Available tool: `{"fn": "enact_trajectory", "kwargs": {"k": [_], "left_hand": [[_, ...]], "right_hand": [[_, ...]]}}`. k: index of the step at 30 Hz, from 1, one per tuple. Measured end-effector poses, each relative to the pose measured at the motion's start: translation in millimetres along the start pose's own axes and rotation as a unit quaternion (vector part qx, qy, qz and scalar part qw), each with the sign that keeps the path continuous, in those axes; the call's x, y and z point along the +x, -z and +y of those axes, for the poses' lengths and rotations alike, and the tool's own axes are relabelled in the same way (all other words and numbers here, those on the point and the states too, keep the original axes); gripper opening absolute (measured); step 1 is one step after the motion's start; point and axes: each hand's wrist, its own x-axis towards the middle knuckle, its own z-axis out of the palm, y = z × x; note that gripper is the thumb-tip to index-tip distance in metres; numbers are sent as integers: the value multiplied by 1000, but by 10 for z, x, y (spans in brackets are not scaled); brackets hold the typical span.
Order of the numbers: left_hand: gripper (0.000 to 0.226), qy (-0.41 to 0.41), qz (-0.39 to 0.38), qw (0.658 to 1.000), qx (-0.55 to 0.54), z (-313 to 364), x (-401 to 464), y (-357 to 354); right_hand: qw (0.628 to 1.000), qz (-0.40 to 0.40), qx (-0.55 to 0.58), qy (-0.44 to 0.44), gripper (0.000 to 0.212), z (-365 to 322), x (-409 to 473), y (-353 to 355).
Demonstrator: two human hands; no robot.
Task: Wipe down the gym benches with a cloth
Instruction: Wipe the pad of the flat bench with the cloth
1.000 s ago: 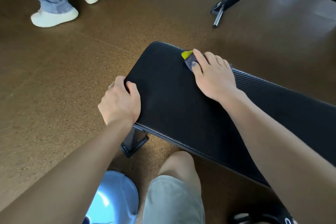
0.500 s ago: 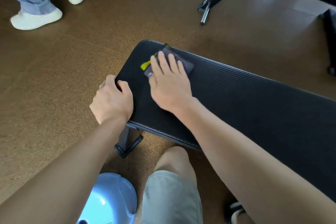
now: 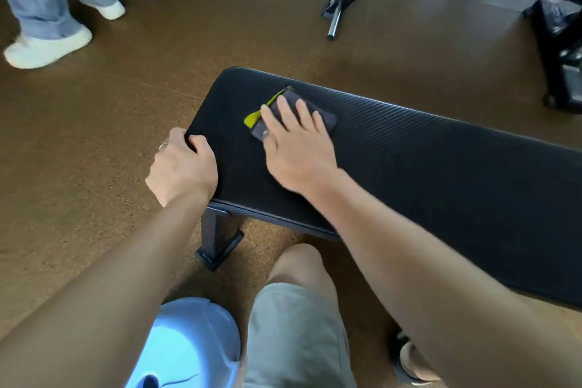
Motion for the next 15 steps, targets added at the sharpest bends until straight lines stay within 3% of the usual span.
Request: {"fn": "enact_trajectory", "kwargs": {"k": [4,7,12,15], "left_hand": [[42,2,0,1000,-1,-3,-26,10],[43,-3,0,1000,0,-26,-55,25],[43,2,-2,1000,-6,15,-45,26],[44,12,1,1000,-3,22,-52,30]], "right_hand": [[997,10,-17,70,55,-200,-996,-140],[995,-15,-46,89,55,62,-1258,-93],[998,-1,-35,-52,53,823,-795,163],[993,13,-18,-112,55,663,-715,110]]}}
